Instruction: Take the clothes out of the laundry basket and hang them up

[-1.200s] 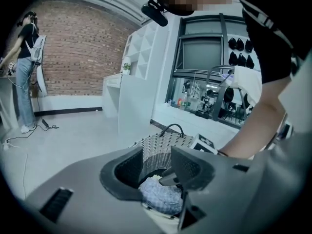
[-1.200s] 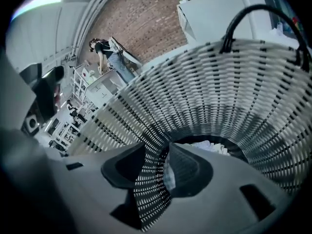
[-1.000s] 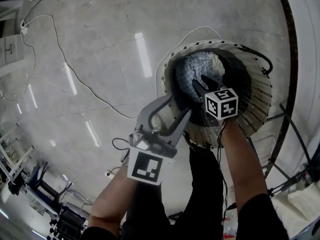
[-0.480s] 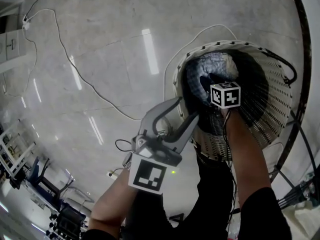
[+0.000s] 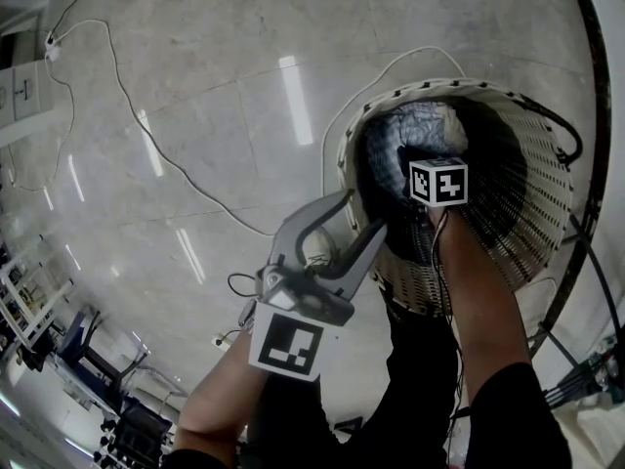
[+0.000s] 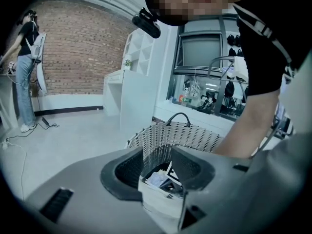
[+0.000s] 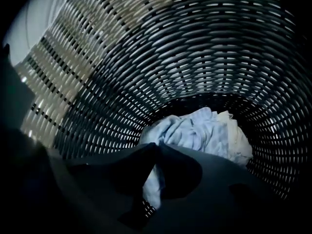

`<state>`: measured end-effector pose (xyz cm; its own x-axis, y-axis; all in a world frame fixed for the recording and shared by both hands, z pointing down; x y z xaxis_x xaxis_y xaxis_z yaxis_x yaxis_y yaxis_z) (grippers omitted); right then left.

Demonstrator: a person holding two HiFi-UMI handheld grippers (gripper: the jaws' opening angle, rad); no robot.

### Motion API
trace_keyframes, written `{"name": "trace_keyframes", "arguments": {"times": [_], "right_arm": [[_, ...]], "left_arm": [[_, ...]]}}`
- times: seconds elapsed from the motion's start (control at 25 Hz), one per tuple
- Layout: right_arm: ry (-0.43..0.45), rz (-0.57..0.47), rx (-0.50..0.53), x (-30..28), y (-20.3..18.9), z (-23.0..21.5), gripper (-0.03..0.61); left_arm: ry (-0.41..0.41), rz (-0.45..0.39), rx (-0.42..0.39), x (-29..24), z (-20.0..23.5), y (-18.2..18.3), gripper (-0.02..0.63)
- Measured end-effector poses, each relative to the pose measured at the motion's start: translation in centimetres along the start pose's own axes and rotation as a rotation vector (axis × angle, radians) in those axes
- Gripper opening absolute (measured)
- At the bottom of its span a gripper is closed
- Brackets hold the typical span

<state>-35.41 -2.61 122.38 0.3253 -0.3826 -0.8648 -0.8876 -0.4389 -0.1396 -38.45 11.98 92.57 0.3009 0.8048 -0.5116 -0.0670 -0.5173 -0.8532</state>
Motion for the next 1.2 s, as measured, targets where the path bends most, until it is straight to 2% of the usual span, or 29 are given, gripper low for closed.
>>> {"name": "trace_keyframes", "arguments": {"times": [0.2,0.52,0.84,1.2], "right_arm": [[0.018,-0.024,-0.023,3.3,0.1,0.5,0.031],[0.024,-0.066,-0.030,10.5,-0.3,1.8,0.026],[0.107,-0.184,-0.047,19.3,1.0,3.6,0.025],[0.216,-0.290,0.019,30.5,4.0,9.6,0.025]], "left_arm": [[0.008,0.006,0.005,0.9,-0.4,1.7,0.161],[0.001,-0.013,-0.007,3.4,-2.1,6.4,0.161],[0.007,-0.054,-0.020,4.7,-3.7,11.2,0.161],[0.027,-0.094,0.009,7.5,-3.2,18.2,0.161]]}}
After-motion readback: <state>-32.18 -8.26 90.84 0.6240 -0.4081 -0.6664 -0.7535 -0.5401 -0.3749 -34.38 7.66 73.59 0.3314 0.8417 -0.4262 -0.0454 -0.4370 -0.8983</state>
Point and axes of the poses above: the fingertips, and each gripper's own axes: x backward along the fingers, z to its left, y out of its top, the point moved 6 cm from there along x, backward along the fingers, and after that the axes turned 15 degrees about -x, right-handed, at the moved point
